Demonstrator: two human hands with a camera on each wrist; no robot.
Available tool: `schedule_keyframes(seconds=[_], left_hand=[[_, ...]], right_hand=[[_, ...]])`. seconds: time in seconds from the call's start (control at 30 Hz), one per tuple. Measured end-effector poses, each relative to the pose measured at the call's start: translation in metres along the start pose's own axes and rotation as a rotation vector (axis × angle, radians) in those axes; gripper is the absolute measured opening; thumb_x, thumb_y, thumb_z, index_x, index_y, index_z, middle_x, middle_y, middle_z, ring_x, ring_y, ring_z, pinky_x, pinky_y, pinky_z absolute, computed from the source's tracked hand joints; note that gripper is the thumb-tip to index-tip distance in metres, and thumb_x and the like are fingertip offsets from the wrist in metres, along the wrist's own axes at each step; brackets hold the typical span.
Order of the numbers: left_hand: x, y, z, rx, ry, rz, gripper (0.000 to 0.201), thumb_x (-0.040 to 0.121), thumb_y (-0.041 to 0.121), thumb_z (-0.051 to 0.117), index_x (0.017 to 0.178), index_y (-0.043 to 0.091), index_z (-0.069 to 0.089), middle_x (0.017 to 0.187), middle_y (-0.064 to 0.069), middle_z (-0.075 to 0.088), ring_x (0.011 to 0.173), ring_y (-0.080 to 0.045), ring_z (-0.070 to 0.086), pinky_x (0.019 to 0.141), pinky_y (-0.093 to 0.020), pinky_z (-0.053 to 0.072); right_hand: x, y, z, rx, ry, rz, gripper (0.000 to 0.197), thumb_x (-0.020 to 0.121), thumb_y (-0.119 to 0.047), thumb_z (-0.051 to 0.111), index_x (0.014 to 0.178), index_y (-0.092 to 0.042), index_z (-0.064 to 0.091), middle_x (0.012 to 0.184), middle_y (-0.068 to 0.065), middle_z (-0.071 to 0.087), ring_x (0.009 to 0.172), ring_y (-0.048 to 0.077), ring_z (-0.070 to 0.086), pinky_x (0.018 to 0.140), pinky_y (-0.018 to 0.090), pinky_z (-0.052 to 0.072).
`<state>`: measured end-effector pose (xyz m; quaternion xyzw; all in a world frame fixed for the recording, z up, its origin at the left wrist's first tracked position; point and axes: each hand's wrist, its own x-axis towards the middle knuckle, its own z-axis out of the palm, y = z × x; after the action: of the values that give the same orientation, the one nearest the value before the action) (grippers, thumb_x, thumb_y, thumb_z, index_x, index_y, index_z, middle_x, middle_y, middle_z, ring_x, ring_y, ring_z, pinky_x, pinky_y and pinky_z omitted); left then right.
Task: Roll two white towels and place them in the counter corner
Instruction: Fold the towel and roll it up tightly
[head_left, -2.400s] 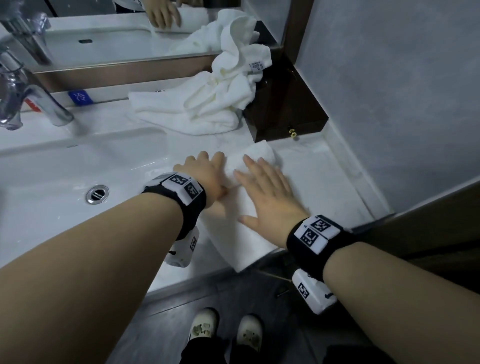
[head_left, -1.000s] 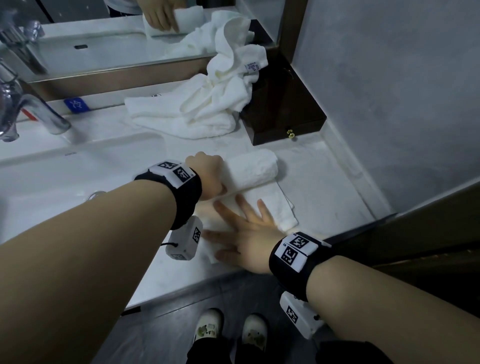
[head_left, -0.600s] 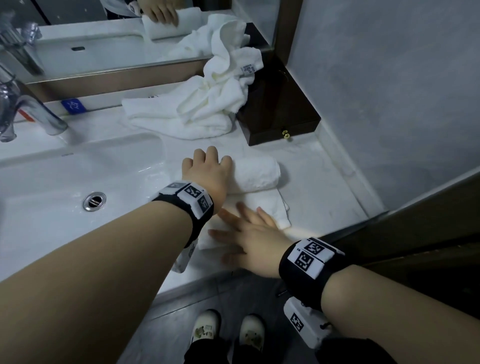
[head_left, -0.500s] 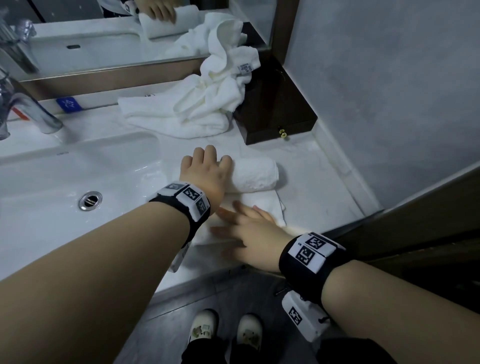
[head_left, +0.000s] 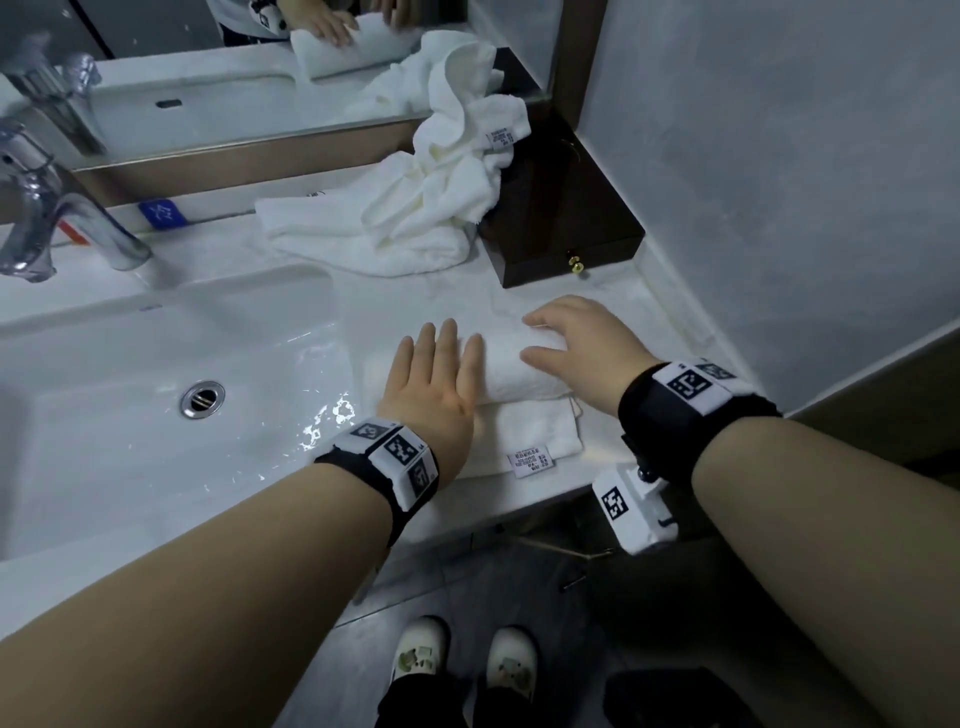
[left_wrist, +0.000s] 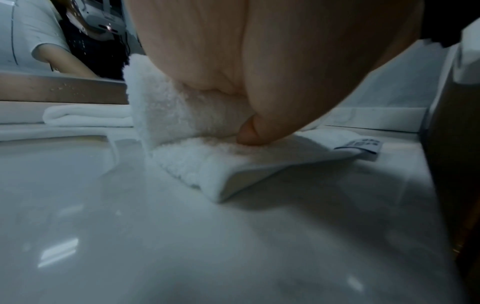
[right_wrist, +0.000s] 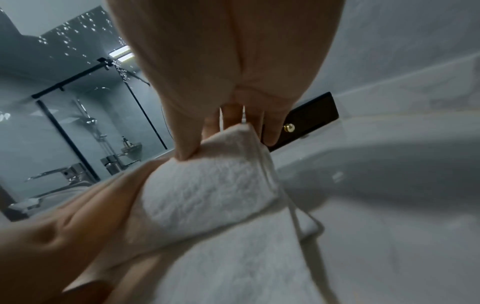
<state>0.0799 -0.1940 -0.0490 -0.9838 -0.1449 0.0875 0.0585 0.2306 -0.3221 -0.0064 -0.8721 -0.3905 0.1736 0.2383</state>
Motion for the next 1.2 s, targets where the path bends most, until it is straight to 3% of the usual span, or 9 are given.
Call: schedule_keyframes(seconds=[0.13,0.3,0.47,0.57,0.67,0.77,1.0,1.1,1.2], left_hand=[[-0.009,0.001,0.008,-0.038,0.012,0.021,0.099,0.086,0.007,0.038,0.134,0.009,-0.049,0.152,-0.023,-0.037,0.144,-0.042,-0.027,0.111,-0.05,-0.025],[-0.022,0.003,0.007,-0.063,-0.017,0.066,0.102,0.081,0.001,0.036,0.132,0.011,-0.052,0.146,-0.022,-0.046,0.135,-0.041,-0.041,0.108,-0.05,-0.031],[-0.035,0.005,0.006,-0.067,-0.031,0.082,0.096,0.088,0.007,0.037,0.14,0.012,-0.044,0.151,-0.023,-0.039,0.142,-0.042,-0.032,0.114,-0.05,-0.024],[-0.039,0.004,0.001,-0.078,-0.051,0.079,0.095,0.087,0.008,0.036,0.142,0.016,-0.041,0.156,-0.019,-0.032,0.146,-0.038,-0.024,0.116,-0.046,-0.019],[-0.037,-0.001,-0.009,-0.167,0.004,0.092,0.089,0.092,0.019,0.048,0.155,0.02,-0.014,0.162,-0.015,-0.002,0.149,-0.035,0.005,0.12,-0.041,0.005],[-0.024,-0.013,-0.023,-0.281,0.085,0.088,0.072,0.097,0.034,0.049,0.157,0.014,0.014,0.155,-0.008,0.03,0.138,-0.029,0.031,0.111,-0.036,0.026],[0.008,-0.053,-0.041,-0.47,-0.295,-0.052,0.077,0.087,0.058,0.061,0.152,0.03,0.031,0.15,0.002,0.045,0.13,-0.023,0.047,0.103,-0.034,0.037],[0.01,-0.056,-0.039,-0.691,-0.299,-0.13,0.067,0.077,0.053,0.075,0.137,0.032,0.052,0.128,0.008,0.06,0.105,-0.013,0.052,0.086,-0.027,0.038],[0.007,-0.054,-0.033,-0.834,-0.226,-0.222,0.064,0.071,0.045,0.084,0.128,0.031,0.059,0.113,0.011,0.062,0.096,-0.011,0.054,0.074,-0.024,0.04]], right_hand=[[0.009,-0.006,-0.008,-0.053,-0.238,0.054,0.06,0.089,-0.043,0.063,0.143,-0.025,0.044,0.147,-0.004,0.044,0.133,0.015,0.043,0.109,0.031,0.036],[0.018,-0.012,-0.019,-0.138,-0.335,0.089,0.07,0.078,-0.045,0.074,0.14,-0.026,0.048,0.14,-0.006,0.052,0.125,0.014,0.05,0.107,0.032,0.04],[0.02,-0.02,-0.021,-0.213,-0.468,0.11,0.045,0.076,-0.045,0.076,0.116,-0.028,0.066,0.104,-0.008,0.07,0.094,0.014,0.065,0.09,0.039,0.053],[0.018,-0.021,-0.017,-0.216,-0.435,0.098,0.043,0.075,-0.041,0.078,0.112,-0.027,0.063,0.096,-0.009,0.067,0.087,0.014,0.063,0.084,0.039,0.054],[0.014,-0.018,-0.01,-0.2,-0.396,0.083,0.046,0.073,-0.037,0.08,0.112,-0.028,0.056,0.094,-0.008,0.061,0.086,0.015,0.059,0.079,0.042,0.056],[0.011,-0.013,-0.007,-0.144,-0.363,0.066,0.04,0.071,-0.032,0.082,0.103,-0.027,0.058,0.092,-0.006,0.061,0.085,0.016,0.059,0.075,0.039,0.055],[0.003,0.001,-0.001,0.021,-0.281,0.075,0.036,0.066,-0.027,0.084,0.094,-0.032,0.062,0.087,-0.011,0.064,0.081,0.007,0.059,0.064,0.024,0.044],[-0.001,0.006,0.003,0.102,-0.246,0.097,0.035,0.065,-0.027,0.084,0.092,-0.033,0.062,0.088,-0.011,0.064,0.081,0.006,0.06,0.066,0.025,0.046],[-0.005,0.01,0.006,0.185,-0.23,0.126,0.036,0.066,-0.027,0.084,0.093,-0.034,0.061,0.094,-0.009,0.064,0.087,0.011,0.061,0.074,0.031,0.052]])
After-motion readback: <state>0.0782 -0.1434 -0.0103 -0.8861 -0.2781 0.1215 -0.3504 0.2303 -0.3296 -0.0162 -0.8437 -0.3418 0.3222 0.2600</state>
